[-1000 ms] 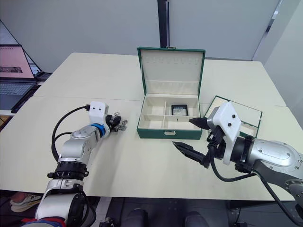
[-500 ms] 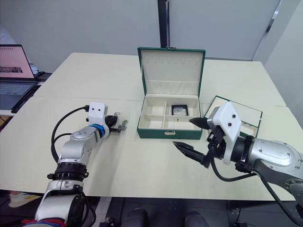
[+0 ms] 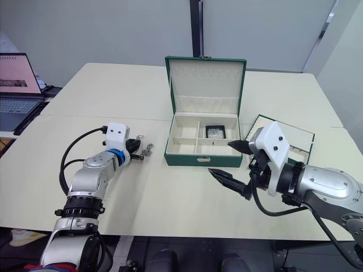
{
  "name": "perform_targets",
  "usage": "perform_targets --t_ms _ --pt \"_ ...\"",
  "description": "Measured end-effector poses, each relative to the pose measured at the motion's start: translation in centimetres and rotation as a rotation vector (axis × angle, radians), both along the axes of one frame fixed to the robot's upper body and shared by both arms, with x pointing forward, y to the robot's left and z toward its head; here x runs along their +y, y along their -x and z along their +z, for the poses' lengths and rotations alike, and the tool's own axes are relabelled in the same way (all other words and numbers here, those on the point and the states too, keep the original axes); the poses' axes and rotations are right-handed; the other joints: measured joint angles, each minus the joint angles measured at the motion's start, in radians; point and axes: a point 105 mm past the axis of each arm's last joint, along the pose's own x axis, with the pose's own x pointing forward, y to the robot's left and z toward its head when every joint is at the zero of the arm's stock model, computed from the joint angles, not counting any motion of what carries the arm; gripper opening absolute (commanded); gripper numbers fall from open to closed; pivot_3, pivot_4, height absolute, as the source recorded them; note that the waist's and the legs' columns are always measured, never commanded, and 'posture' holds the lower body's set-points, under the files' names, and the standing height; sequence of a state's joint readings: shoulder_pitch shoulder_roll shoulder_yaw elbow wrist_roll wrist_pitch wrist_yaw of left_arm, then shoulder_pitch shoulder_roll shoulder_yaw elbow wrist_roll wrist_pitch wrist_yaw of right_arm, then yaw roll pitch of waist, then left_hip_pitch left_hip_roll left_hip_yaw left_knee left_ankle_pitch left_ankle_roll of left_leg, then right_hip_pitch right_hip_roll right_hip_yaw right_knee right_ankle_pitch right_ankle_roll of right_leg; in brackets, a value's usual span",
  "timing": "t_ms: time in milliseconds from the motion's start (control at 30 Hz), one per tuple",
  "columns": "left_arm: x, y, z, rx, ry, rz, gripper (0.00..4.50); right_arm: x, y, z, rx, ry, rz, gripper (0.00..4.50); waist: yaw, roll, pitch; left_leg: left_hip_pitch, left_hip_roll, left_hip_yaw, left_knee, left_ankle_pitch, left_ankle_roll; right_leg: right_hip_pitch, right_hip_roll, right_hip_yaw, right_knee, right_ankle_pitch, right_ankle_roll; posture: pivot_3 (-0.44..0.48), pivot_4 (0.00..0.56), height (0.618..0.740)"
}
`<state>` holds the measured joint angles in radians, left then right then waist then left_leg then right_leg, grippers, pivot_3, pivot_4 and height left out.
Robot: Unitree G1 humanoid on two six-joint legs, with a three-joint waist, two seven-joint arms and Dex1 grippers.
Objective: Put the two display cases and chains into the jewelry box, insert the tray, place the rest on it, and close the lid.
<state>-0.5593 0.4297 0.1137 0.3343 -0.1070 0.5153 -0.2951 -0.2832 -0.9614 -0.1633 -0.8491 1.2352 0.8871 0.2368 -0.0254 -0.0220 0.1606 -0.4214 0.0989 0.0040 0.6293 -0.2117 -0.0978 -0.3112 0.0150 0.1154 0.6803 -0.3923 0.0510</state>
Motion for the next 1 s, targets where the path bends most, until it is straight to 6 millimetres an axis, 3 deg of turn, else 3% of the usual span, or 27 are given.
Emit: perform_targets --t_ms 567,1000 --pt "0.0 2.1 6.6 -0.083 -0.115 -0.051 0.26 -0.4 0.1 -0.3 0.017 0.006 -0.005 4.5 0.001 -0.001 0.0 -0.001 0.0 0.0 0.0 0.0 0.0 -0.001 0.0 0.0 0.0 0.0 0.0 0.0 0.15 0.74" --pt "-3.9 6.2 10.5 0.013 -0.133 -0.299 0.26 -3.4 0.2 1.4 -0.017 0.01 -0.074 4.5 0.0 -0.003 0.002 -0.001 0.0 -0.001 0.0 -0.001 0.001 -0.001 0.0 0.0 -0.001 0.0 0.0 0.0 0.15 0.74"
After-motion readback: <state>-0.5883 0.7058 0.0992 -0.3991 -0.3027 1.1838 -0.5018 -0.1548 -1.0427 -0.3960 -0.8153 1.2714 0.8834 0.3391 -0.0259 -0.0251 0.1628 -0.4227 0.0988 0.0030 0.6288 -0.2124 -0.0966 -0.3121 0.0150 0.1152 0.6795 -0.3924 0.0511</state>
